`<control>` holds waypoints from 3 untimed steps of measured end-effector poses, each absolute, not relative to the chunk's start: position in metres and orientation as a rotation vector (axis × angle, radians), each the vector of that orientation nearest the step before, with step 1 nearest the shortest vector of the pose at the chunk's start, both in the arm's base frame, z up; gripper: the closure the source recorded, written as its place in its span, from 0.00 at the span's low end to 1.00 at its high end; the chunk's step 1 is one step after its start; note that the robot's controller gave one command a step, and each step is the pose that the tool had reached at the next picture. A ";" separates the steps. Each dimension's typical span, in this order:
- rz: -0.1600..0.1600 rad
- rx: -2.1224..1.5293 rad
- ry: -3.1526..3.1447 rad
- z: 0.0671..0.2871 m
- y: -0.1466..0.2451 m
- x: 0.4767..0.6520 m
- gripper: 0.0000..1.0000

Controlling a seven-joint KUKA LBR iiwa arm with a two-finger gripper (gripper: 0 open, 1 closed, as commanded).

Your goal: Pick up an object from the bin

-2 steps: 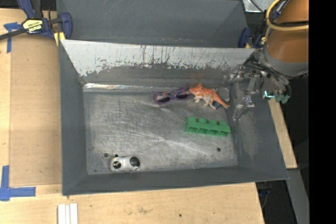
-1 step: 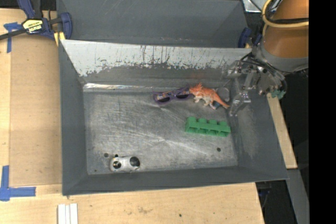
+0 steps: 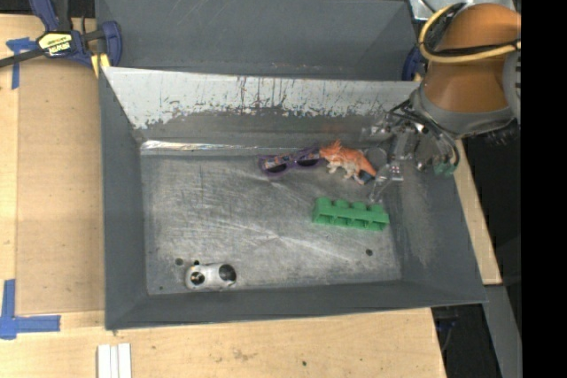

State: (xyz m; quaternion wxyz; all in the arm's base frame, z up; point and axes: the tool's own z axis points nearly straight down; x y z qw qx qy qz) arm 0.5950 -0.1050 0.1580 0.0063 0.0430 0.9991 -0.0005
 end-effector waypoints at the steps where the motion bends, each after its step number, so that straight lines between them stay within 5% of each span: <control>1: -0.001 0.212 3.110 0.096 -0.099 0.598 0.00; 2: -0.002 0.212 3.129 0.098 -0.099 0.593 1.00; 3: -0.002 0.212 3.129 0.098 -0.099 0.593 1.00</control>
Offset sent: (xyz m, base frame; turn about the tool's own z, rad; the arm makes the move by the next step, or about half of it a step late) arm 0.0001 0.0155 -0.0792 0.2254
